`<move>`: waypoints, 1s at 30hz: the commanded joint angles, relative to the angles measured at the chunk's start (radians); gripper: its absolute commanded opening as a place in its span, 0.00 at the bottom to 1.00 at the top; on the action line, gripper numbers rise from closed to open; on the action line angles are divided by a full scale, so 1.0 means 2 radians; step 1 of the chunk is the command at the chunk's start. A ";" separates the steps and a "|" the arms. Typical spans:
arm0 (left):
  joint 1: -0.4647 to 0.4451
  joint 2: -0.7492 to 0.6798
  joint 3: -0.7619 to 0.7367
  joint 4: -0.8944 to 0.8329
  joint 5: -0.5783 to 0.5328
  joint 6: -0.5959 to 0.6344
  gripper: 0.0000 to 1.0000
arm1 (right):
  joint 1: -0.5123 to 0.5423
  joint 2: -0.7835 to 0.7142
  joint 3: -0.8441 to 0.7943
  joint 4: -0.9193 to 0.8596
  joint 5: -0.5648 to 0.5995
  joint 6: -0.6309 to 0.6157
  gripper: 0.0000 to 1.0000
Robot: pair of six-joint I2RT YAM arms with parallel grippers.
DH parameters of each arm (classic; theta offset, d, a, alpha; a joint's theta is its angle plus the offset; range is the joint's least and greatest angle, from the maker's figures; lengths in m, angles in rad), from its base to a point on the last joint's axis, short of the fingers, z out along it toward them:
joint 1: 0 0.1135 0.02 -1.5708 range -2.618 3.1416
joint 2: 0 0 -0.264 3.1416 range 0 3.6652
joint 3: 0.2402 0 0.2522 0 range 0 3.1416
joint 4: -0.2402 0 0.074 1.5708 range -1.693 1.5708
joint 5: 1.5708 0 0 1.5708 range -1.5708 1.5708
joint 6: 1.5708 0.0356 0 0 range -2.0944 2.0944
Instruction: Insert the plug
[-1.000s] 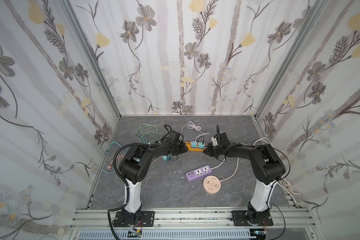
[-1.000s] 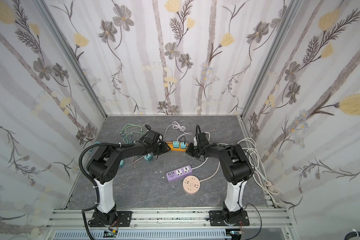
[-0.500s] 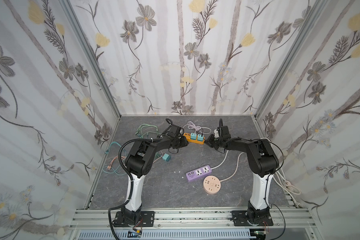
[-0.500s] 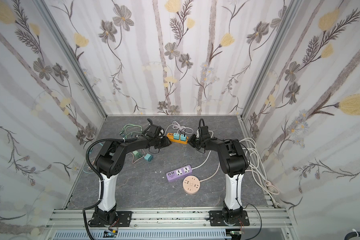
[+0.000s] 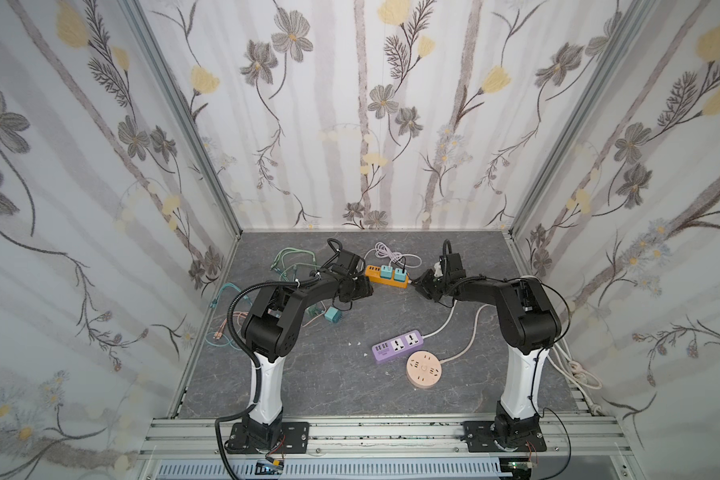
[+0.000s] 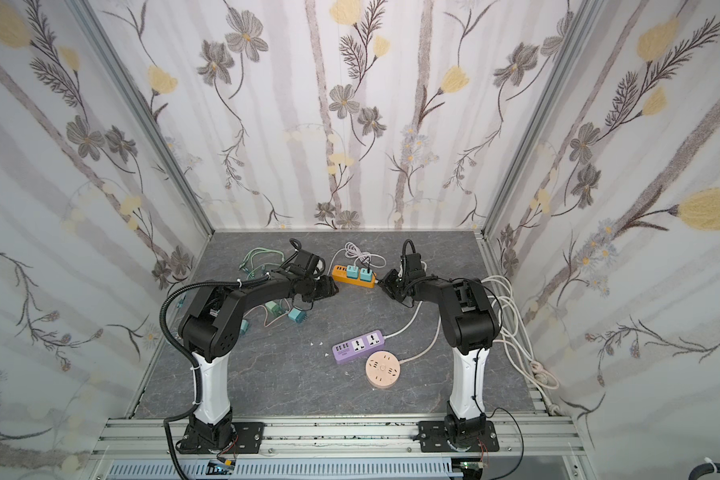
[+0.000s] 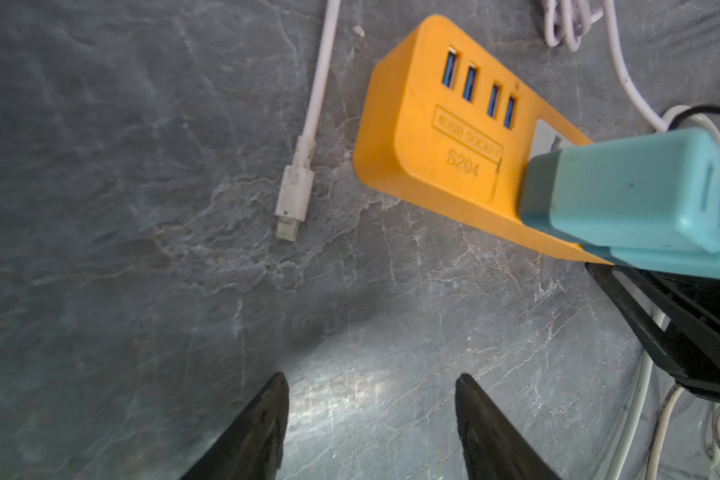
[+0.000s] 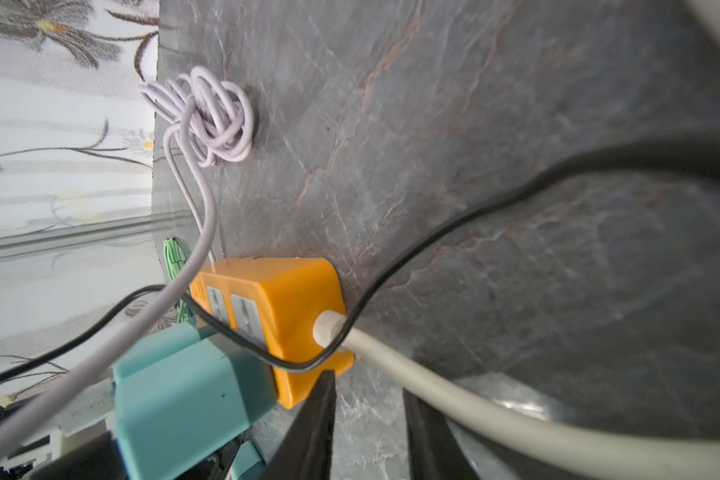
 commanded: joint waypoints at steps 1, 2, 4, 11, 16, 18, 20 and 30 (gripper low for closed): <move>-0.003 -0.014 -0.006 -0.018 -0.033 0.005 0.69 | -0.007 -0.006 -0.012 0.028 0.012 0.027 0.34; -0.004 -0.017 -0.008 -0.019 -0.039 0.006 0.71 | -0.008 -0.010 -0.018 0.036 0.014 0.029 0.36; -0.009 -0.020 -0.010 -0.021 -0.049 0.009 0.73 | -0.012 -0.021 -0.028 0.045 0.020 0.031 0.38; -0.022 -0.032 -0.019 -0.020 -0.081 0.014 0.87 | -0.014 -0.058 -0.052 0.038 0.019 0.014 0.51; -0.025 -0.048 -0.030 -0.009 -0.104 0.014 0.94 | -0.014 -0.089 -0.083 0.033 0.016 -0.002 0.57; -0.025 -0.050 -0.036 -0.003 -0.118 0.014 0.96 | -0.013 -0.106 -0.098 0.031 0.020 -0.006 0.62; -0.026 -0.052 -0.038 -0.001 -0.126 0.012 0.98 | -0.011 -0.122 -0.112 0.031 0.027 -0.006 0.66; -0.029 -0.097 -0.063 0.012 -0.164 0.010 1.00 | 0.004 -0.221 -0.150 -0.040 0.067 -0.061 0.99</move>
